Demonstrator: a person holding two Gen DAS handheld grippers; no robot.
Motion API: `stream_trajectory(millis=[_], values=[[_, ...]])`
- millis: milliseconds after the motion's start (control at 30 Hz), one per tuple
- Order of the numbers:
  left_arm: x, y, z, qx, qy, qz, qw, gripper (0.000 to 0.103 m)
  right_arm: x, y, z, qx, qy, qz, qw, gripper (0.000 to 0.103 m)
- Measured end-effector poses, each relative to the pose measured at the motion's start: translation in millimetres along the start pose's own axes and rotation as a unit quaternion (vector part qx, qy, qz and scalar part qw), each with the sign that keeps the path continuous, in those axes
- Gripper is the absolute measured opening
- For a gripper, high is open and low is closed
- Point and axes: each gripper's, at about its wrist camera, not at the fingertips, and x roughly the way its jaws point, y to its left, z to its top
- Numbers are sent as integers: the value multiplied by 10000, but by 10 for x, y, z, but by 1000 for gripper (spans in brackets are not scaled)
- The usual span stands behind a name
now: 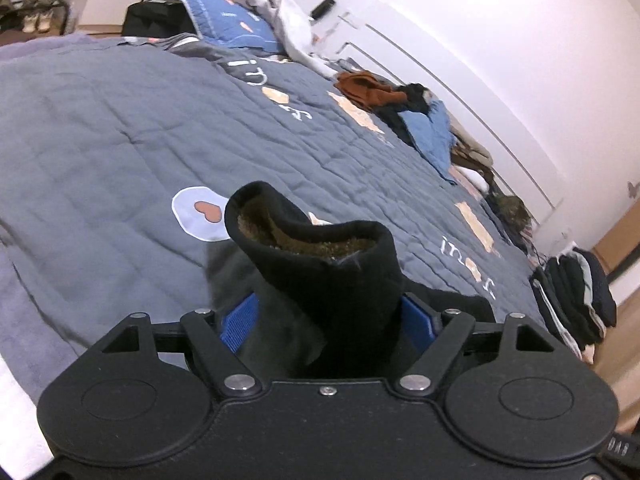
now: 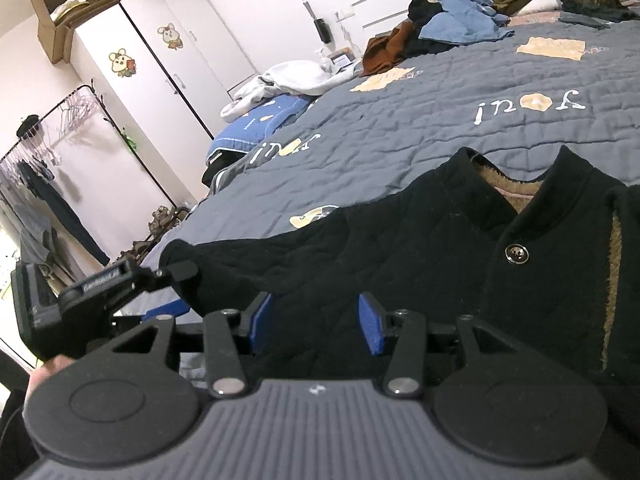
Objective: Fold clothes
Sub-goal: 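Grasp the fur-lined hood with the left gripper and lift it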
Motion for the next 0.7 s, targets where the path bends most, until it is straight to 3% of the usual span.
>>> stream_trajectory(millis=[167, 233, 367, 500, 600, 700], values=[[82, -81, 21, 89, -98, 134, 9998, 75, 16, -7, -19, -8, 72, -2, 10000, 48], [118, -113, 6, 165, -124, 188, 9996, 70, 18, -11, -22, 2, 88, 3, 10000, 49], [188, -182, -43, 461, -195, 259, 9984, 37, 12, -38, -17, 50, 99, 1, 9999, 49], [188, -339, -89, 1000, -350, 189, 9942, 25, -19, -99, -6, 158, 75, -24, 9998, 50], [172, -570, -184, 1871, -513, 137, 9809, 23, -52, -154, 16, 255, 31, -39, 9997, 50], [160, -846, -403, 2974, -623, -76, 9527, 21, -89, -227, 38, 390, -33, -57, 9992, 50]])
